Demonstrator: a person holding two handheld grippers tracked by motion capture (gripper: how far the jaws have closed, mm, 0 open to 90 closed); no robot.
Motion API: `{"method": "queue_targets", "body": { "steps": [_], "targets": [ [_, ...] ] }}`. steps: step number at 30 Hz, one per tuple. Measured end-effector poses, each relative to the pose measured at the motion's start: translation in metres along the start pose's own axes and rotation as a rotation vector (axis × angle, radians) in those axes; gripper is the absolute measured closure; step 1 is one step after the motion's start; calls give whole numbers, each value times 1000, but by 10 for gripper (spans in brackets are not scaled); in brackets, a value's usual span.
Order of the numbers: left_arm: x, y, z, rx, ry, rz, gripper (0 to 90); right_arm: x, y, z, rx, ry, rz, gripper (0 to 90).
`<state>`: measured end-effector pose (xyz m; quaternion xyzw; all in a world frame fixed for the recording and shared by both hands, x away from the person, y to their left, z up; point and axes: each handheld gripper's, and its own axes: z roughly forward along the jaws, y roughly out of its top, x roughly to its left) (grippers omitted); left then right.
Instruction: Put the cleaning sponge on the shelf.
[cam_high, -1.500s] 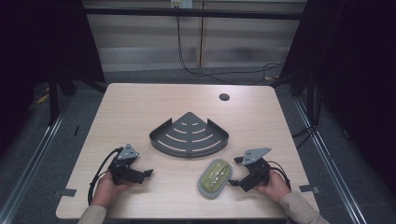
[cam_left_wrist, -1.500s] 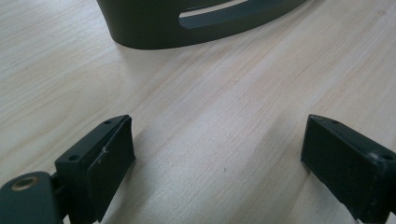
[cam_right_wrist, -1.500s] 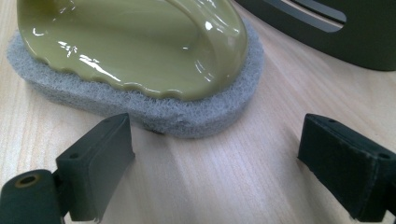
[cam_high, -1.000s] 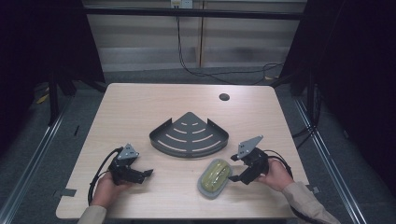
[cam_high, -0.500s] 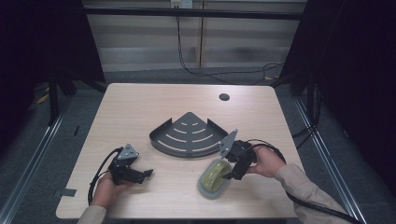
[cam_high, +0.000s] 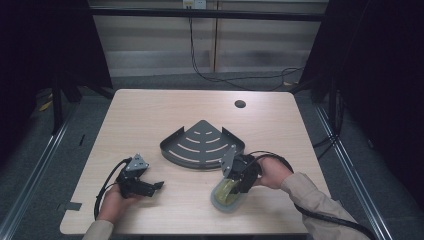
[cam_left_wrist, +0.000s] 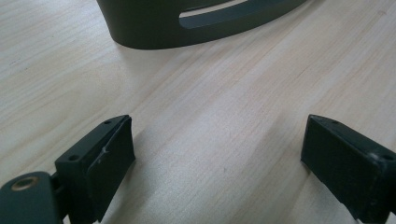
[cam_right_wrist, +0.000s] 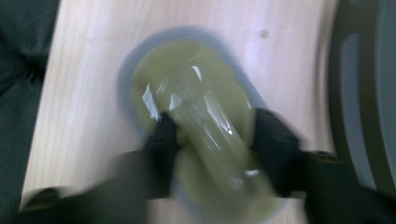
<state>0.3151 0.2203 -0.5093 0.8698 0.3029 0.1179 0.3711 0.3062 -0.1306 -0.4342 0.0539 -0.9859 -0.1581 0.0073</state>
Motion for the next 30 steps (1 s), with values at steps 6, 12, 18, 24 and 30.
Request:
{"method": "queue_targets", "body": {
  "steps": [6,12,18,24,30],
  "targets": [
    [0,0,0,0,0,0,89,-1,2,-7,9,4,26,712],
    [0,0,0,1,0,0,89,-7,-1,-20,51,-9,92,712],
    [0,0,0,0,0,1,89,-9,-4,-33,58,-12,128,711],
    [0,0,0,1,0,1,89,-11,-5,-40,59,-23,131,711],
    [0,0,0,-4,1,-5,89,-13,-5,-50,53,-35,137,711]
  ]
}}
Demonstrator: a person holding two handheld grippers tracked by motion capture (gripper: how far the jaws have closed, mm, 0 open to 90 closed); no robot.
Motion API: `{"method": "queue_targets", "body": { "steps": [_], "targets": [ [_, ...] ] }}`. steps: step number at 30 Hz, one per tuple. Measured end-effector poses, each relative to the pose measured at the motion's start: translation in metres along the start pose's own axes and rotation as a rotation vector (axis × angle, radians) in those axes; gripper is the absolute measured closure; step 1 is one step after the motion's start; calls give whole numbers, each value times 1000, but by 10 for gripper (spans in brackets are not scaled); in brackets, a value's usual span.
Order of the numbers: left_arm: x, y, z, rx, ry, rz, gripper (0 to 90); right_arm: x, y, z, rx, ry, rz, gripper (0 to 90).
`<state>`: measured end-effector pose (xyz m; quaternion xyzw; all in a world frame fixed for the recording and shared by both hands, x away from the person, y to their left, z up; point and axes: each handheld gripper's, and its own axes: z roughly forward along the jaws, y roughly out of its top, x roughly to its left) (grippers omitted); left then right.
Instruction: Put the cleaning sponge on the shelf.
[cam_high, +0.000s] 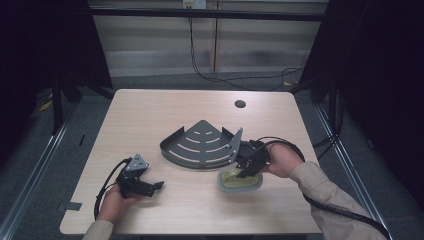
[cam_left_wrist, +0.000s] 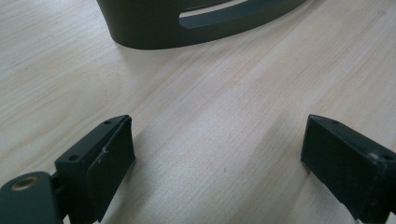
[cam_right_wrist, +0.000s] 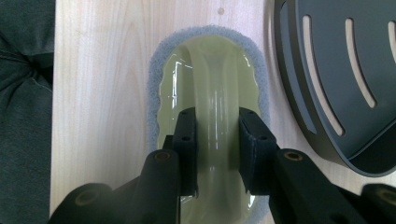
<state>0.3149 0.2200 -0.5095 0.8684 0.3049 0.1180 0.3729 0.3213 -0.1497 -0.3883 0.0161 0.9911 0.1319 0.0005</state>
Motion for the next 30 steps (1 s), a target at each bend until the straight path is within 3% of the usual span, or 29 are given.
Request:
{"method": "queue_targets", "body": {
  "steps": [14,30],
  "targets": [
    [0,0,0,0,2,2,89,-13,-3,-18,-10,-33,39,710],
    [0,0,0,1,2,1,89,-32,-7,-36,-28,-72,118,710]
  ]
}}
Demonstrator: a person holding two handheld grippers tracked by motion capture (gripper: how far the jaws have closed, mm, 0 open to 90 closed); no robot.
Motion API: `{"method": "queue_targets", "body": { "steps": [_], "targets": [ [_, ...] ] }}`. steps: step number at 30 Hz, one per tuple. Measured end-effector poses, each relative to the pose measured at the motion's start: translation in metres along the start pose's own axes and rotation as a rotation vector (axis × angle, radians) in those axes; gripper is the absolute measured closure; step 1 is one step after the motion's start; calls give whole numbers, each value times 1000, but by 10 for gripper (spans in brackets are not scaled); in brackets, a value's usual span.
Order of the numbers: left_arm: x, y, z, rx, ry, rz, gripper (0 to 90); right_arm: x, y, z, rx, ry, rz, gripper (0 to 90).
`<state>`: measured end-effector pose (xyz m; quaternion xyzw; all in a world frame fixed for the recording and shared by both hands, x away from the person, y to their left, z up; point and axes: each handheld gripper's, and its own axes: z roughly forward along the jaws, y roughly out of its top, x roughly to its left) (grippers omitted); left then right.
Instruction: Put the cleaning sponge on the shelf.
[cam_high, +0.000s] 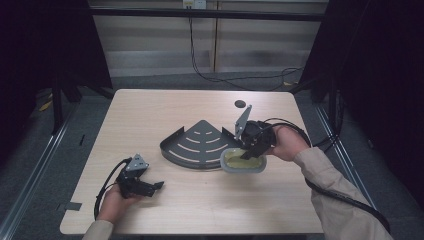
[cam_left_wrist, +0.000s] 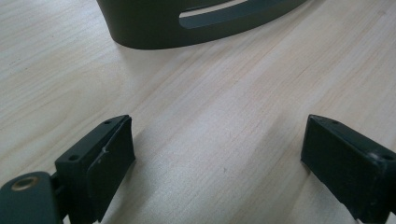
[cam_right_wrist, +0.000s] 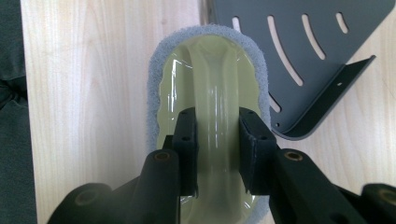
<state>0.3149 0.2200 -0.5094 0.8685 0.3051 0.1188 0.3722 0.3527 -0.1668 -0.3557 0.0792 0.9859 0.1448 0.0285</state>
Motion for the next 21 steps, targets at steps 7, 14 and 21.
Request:
{"method": "queue_targets", "body": {
  "steps": [7,14,21],
  "targets": [
    [0,0,0,-1,0,1,89,-5,3,-3,14,0,23,709],
    [0,0,0,3,-2,2,89,-11,8,-5,11,-2,36,709],
    [0,0,0,3,-4,-1,89,-18,14,-5,14,-10,54,709]
  ]
}}
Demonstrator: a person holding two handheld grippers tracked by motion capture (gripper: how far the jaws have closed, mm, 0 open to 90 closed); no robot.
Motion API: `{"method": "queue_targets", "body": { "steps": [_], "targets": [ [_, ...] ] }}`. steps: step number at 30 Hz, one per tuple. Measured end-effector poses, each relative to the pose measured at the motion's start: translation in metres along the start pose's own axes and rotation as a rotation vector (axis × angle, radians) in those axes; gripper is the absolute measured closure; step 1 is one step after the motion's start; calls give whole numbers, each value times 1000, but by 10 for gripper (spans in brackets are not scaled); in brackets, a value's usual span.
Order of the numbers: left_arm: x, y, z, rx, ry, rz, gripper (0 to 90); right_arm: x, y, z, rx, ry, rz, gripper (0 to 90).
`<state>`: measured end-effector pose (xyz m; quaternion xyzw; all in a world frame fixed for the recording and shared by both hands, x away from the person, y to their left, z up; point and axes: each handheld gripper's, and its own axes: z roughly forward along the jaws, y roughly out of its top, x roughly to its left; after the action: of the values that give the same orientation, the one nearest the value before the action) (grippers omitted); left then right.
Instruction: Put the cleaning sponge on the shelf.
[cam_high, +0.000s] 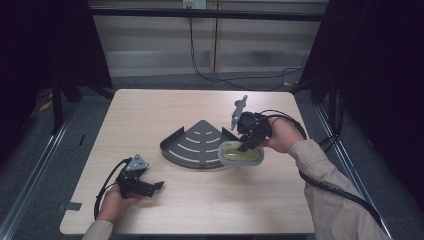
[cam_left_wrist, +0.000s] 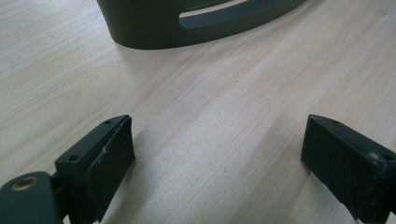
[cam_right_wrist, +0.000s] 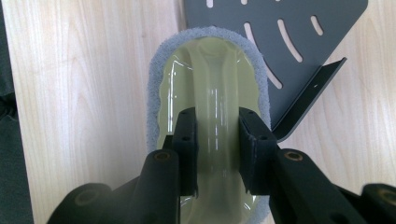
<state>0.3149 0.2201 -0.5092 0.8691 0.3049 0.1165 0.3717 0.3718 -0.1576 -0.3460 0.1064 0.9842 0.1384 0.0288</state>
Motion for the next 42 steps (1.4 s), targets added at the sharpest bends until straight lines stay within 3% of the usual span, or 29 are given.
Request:
{"method": "queue_targets", "body": {
  "steps": [11,23,35,42],
  "targets": [
    [0,0,0,-1,0,1,89,-9,14,-2,-7,-35,37,709],
    [0,0,0,0,1,1,89,-17,22,5,11,-31,82,709],
    [0,0,0,0,0,-1,89,-28,26,10,32,-28,187,709],
    [0,0,0,0,0,1,89,-32,31,12,32,-34,216,708]
  ]
}}
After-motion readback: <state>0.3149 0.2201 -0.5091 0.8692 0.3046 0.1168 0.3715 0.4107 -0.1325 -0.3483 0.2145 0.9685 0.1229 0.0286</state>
